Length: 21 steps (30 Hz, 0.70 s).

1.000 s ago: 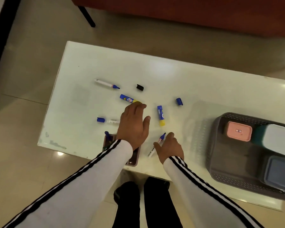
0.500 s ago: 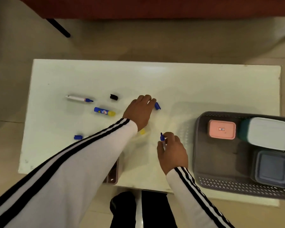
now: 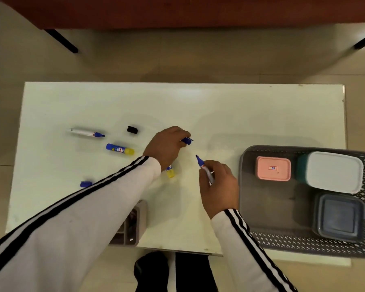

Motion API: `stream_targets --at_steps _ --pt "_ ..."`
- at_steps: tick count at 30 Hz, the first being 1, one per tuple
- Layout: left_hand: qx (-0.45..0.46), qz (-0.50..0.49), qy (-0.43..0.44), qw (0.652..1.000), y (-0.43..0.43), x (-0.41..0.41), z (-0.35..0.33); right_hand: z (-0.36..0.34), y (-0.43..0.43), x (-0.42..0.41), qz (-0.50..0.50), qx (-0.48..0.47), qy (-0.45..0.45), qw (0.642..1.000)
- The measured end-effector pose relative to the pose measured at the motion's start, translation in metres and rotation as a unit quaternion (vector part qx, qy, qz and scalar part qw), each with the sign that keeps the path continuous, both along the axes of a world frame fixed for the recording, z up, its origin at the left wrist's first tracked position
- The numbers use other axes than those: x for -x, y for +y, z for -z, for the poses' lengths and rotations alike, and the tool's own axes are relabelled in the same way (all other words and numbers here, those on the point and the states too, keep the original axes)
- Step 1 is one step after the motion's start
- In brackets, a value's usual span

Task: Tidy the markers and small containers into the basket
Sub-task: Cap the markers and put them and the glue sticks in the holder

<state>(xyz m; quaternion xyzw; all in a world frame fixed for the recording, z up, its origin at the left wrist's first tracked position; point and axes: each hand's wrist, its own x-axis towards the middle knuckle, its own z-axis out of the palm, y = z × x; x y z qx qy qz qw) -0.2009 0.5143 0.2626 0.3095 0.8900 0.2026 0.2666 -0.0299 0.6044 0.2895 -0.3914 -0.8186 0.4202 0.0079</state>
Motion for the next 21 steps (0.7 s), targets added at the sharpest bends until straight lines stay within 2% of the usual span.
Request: stream_targets --at_steps 4,8,11,14,16,21 --pt "-0.051 -0.002 -0.004 0.999 -0.013 -0.009 -0.026 -0.015 -0.002 0.023 -0.023 -0.032 -0.003 0.999" --pt "-0.091 0.038 0.017 0.995 -0.032 -0.014 -0.038 -0.026 -0.010 0.032 -0.068 -0.037 -0.025 0.997" --pt "-0.095 0.059 0.019 0.994 -0.054 -0.021 -0.047 -0.032 -0.023 0.032 -0.090 -0.035 -0.020 0.995" --pt "-0.073 0.063 0.064 0.993 -0.079 -0.028 -0.055 -0.039 -0.043 0.031 -0.117 -0.020 0.000 0.993" --pt "-0.079 0.042 0.071 0.994 -0.090 -0.033 -0.063 -0.045 -0.059 0.032 -0.112 0.002 0.012 0.994" --pt "-0.107 -0.090 0.063 0.988 -0.120 -0.054 -0.096 -0.073 -0.110 0.038 -0.063 0.042 0.061 0.995"
